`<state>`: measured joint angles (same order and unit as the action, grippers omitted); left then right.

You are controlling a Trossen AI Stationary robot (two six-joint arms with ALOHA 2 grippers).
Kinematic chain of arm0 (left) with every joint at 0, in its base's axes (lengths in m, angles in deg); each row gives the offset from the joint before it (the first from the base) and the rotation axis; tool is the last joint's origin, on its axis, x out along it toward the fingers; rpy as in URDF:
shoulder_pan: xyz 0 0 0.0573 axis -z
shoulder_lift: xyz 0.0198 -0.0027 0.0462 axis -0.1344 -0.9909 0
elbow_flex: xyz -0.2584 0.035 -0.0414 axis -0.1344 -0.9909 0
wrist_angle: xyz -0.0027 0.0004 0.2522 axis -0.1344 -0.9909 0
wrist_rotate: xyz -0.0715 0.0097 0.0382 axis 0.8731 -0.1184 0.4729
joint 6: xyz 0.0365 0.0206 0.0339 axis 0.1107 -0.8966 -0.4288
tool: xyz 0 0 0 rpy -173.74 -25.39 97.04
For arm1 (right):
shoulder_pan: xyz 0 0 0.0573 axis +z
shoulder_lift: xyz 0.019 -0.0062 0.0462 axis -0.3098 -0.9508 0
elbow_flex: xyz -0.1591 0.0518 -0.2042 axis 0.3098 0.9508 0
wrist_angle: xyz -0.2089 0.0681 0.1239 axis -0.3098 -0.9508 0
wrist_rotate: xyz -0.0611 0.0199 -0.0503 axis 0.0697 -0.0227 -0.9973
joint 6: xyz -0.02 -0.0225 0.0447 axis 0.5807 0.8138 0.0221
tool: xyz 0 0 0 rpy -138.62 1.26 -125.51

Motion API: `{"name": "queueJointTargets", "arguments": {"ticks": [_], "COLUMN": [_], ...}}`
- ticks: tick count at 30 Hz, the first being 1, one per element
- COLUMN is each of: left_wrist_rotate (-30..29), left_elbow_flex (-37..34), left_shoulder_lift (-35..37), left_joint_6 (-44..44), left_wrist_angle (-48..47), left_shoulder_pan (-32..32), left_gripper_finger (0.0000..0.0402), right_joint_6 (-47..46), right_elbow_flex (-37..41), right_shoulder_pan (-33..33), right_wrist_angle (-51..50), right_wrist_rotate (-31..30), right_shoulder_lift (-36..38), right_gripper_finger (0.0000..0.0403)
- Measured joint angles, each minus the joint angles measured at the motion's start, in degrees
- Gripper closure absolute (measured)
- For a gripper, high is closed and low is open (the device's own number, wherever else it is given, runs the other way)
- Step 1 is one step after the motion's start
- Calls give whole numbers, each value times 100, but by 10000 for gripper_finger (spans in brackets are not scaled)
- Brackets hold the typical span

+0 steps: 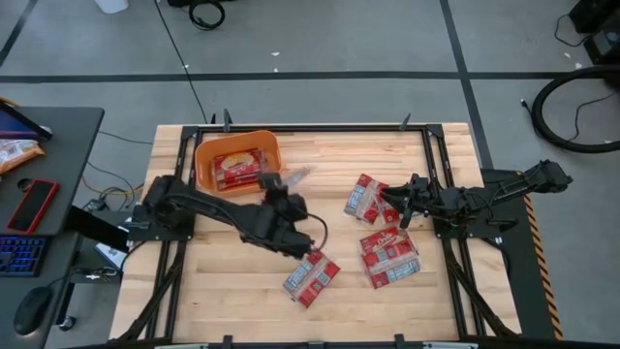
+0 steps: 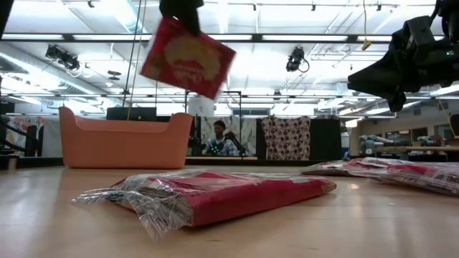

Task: Sort popcorn bags into baskets
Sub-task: Put the red popcorn bag into the orange bin

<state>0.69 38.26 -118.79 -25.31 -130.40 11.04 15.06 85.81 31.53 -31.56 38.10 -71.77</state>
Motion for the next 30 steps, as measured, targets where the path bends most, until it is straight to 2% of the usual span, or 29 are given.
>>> {"name": "queueJointTargets", "arguments": {"ticks": [6,12,16,21,27,30], "left_wrist_rotate": [-307,-362,-345,144,986,1592], "left_elbow_flex": [-494,-2188,-3262,-4394,-5565,-5988], "left_shoulder_lift": [609,1743,2558,3546,4562,4909], "left_joint_6": [136,518,359,-871,-2987,-4054], "left_wrist_angle": [-94,-75,165,1240,3043,3848], "left_shoulder_pan": [-171,-465,-737,-1207,-2013,-2575], "left_gripper_finger": [401,401,401,401,401,401], "right_joint_6": [0,0,0,0,0,0], "right_elbow_flex": [0,0,0,0,0,-1], "right_shoulder_pan": [-1,-1,0,1,2,0], "right_wrist_angle": [2,37,42,50,59,72], "right_wrist_rotate": [0,0,0,0,0,0], "right_shoulder_lift": [0,2,2,2,2,2], "right_gripper_finger": [299,299,299,299,299,299]}}
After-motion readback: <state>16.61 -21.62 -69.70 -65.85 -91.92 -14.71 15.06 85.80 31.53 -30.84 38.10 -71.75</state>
